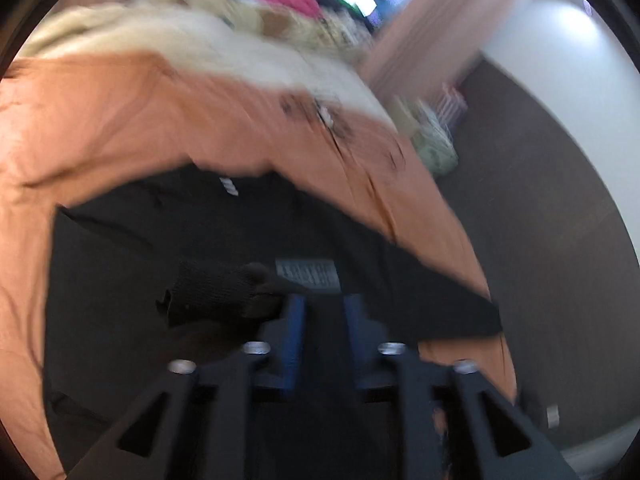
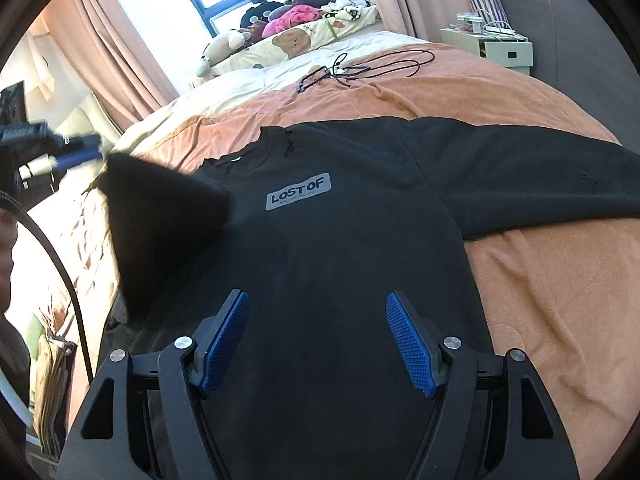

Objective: Fold small clothes

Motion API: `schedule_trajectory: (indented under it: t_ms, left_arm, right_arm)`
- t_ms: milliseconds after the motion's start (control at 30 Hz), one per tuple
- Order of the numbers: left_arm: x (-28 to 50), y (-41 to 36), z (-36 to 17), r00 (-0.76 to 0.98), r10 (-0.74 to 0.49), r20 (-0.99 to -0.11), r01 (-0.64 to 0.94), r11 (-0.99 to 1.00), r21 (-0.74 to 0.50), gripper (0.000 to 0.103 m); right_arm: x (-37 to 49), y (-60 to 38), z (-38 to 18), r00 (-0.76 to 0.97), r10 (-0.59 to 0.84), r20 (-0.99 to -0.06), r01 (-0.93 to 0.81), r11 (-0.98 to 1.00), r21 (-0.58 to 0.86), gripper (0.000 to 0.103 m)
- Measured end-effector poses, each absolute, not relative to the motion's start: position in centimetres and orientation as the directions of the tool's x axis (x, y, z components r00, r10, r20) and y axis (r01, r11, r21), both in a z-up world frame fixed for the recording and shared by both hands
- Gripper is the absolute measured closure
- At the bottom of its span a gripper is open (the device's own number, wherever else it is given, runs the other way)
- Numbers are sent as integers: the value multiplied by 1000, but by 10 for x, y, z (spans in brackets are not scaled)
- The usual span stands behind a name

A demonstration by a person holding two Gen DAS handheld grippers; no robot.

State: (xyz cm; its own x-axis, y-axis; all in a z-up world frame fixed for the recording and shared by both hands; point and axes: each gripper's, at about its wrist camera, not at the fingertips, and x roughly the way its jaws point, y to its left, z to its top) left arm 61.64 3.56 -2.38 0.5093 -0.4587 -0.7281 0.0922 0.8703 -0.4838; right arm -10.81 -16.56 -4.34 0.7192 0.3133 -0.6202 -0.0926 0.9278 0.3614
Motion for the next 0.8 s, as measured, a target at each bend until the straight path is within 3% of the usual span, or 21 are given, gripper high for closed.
schedule_trajectory:
  t_ms: [67,133,800]
  left_arm:
    - [607,33,-33,466,-471,-749,120,872,-474,40]
    - [593,38,-34,456,-477,-751,140,872,-469,33]
    - [537,215,-73,581,-178,-794,-170,928,-332,31]
  right_arm:
    - [-106,-169,-45,716,315,-623,-89,926,366,33]
    - [-105,-169,-45,714,314,-626,-84,926,368,33]
    - [-63,-47,-48,604,364,-709,-306,928,215,29]
